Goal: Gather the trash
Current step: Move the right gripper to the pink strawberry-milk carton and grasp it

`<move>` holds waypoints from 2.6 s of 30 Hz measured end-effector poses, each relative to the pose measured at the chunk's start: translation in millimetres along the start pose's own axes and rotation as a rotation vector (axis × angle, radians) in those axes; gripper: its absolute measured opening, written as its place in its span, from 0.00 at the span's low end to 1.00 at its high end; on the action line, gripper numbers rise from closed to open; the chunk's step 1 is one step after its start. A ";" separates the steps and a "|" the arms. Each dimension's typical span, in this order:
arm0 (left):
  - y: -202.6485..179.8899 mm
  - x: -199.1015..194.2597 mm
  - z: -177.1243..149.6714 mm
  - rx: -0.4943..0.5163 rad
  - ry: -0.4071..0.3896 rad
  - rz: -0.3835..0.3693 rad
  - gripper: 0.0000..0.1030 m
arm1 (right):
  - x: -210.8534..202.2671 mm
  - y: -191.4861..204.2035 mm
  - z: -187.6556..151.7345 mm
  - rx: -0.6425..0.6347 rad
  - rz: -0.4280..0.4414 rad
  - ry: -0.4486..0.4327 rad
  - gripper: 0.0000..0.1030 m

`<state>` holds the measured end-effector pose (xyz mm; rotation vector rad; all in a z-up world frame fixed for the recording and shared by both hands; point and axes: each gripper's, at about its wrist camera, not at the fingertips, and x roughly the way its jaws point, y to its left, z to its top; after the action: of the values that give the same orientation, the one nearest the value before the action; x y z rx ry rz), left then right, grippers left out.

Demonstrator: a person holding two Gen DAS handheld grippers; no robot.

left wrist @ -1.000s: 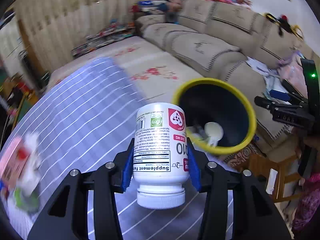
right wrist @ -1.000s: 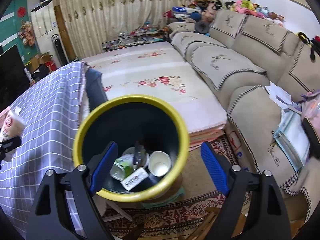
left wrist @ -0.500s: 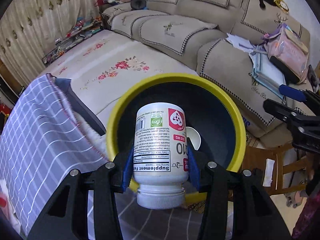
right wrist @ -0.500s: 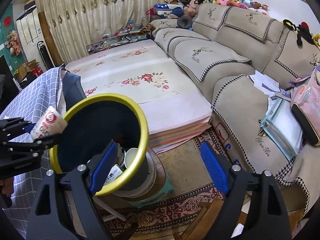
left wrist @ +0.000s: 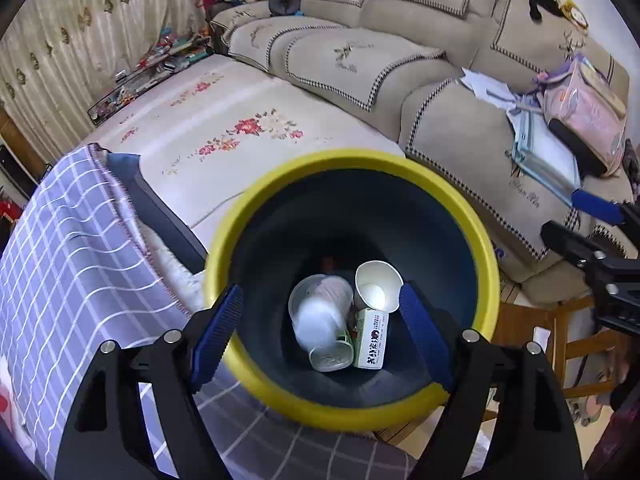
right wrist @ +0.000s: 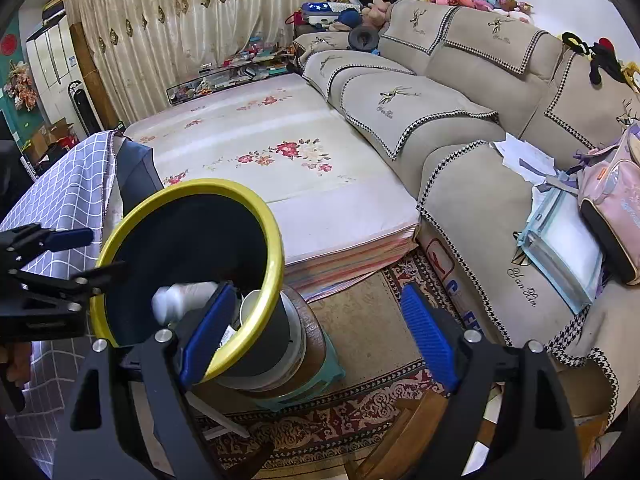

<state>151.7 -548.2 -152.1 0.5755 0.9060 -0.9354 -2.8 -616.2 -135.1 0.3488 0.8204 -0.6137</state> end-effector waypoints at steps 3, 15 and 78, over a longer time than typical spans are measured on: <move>10.4 -26.1 -12.0 -0.036 -0.041 -0.002 0.82 | -1.9 3.6 0.8 -0.004 0.004 -0.002 0.78; 105.5 -142.1 -119.4 -0.254 -0.175 0.110 0.90 | -9.7 78.7 6.2 -0.119 0.114 -0.009 0.78; 264.1 -309.8 -400.9 -0.739 -0.266 0.493 0.93 | -25.5 554.8 -24.3 -0.476 0.560 0.030 0.27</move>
<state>131.3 18.5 -82.0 0.0208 0.7484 -0.1834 319.7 -164.7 -99.8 0.1368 0.8229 0.1139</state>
